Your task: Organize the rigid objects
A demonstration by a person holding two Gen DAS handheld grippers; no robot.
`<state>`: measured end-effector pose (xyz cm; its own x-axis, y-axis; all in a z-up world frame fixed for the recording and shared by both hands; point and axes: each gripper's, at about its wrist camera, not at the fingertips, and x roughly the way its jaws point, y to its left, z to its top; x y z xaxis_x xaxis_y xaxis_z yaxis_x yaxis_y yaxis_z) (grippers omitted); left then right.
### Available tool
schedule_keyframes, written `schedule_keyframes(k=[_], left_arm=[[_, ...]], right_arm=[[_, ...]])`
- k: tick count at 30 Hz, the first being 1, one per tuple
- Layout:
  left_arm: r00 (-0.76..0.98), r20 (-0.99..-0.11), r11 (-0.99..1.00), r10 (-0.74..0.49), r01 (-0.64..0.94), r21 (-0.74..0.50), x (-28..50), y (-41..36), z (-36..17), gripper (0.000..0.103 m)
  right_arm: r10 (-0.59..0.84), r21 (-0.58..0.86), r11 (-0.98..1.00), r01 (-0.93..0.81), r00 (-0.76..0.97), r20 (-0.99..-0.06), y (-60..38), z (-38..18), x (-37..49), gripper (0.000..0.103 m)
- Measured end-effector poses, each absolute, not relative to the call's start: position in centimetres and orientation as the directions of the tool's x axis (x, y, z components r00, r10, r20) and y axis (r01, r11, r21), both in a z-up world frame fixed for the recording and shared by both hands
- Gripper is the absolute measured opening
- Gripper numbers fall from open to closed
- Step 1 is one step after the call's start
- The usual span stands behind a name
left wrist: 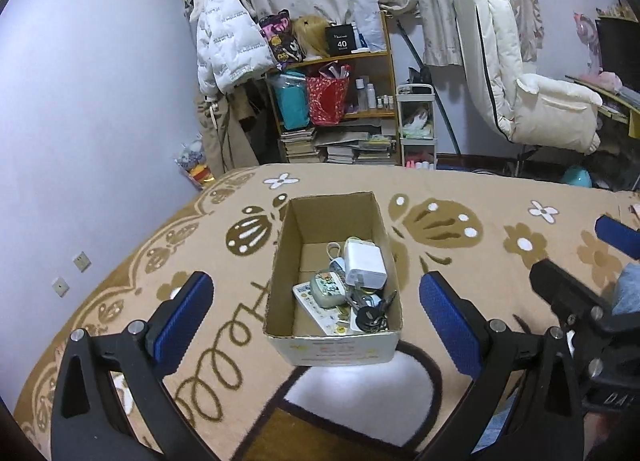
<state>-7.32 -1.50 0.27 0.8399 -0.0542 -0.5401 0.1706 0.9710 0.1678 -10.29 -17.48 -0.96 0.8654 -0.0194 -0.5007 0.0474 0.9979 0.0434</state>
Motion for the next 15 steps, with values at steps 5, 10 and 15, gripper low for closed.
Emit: schedule_keyframes(k=[5, 10, 15], left_arm=[[0.84, -0.54, 0.97, -0.058, 0.174, 0.168, -7.1, -1.4, -0.1, 0.102], [0.839, -0.54, 0.968, -0.07, 0.187, 0.167, -7.1, -1.7, -0.4, 0.102], [0.841, -0.535, 0.966, -0.084, 0.201, 0.164, -7.3, -2.0, -0.4, 0.102]], right_arm=[[-0.021, 0.045, 0.998, 0.05, 0.864, -0.504, -17.5, -1.1, -10.3, 0.103], [-0.03, 0.092, 0.992, 0.089, 0.86, -0.51, -18.7, -1.2, -10.2, 0.103], [-0.031, 0.134, 0.984, 0.118, 0.852, -0.523, -20.0, -1.5, -10.1, 0.103]])
